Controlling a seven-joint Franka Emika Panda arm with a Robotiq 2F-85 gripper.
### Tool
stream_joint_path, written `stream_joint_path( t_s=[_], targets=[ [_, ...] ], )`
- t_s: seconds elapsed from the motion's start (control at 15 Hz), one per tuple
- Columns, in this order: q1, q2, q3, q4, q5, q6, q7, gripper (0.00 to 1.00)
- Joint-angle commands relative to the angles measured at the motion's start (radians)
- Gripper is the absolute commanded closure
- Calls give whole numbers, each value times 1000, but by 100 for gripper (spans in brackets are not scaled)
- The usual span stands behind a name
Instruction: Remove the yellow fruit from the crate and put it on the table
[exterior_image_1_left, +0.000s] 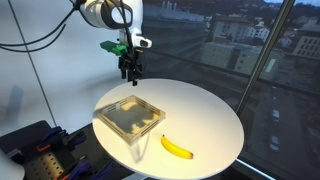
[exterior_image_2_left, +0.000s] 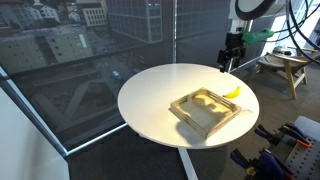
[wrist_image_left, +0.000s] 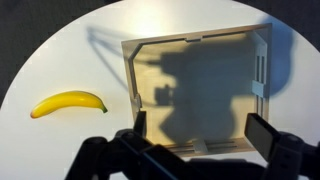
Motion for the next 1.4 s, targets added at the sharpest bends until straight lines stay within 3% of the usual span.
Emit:
stream_joint_path(
  t_s=[0.0,0.6,1.33],
  targets=[
    [7,-59,11,-31,-2,-20,8,0],
    [11,-107,20,-58,7,-15,-10,0],
    [8,-65,19,-39,0,-2,-2,0]
  ],
)
